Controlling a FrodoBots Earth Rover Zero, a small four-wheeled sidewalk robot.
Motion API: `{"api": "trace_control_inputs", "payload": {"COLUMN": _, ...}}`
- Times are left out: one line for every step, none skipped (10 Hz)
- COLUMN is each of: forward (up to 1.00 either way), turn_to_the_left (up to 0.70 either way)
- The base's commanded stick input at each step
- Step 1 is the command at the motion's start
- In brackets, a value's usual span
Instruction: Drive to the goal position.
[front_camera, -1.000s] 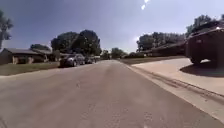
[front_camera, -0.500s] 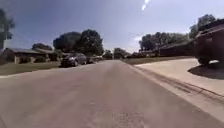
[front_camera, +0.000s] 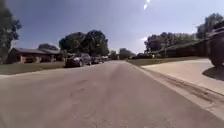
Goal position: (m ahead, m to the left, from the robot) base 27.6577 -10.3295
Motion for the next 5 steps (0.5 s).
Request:
{"api": "trace_control_inputs", "payload": {"forward": 0.70, "turn_to_the_left": 0.00}}
{"api": "trace_control_inputs", "payload": {"forward": 0.70, "turn_to_the_left": 0.00}}
{"api": "trace_control_inputs", "payload": {"forward": 0.70, "turn_to_the_left": 0.00}}
{"api": "trace_control_inputs", "payload": {"forward": 0.70, "turn_to_the_left": 0.00}}
{"api": "trace_control_inputs", "payload": {"forward": 0.70, "turn_to_the_left": 0.00}}
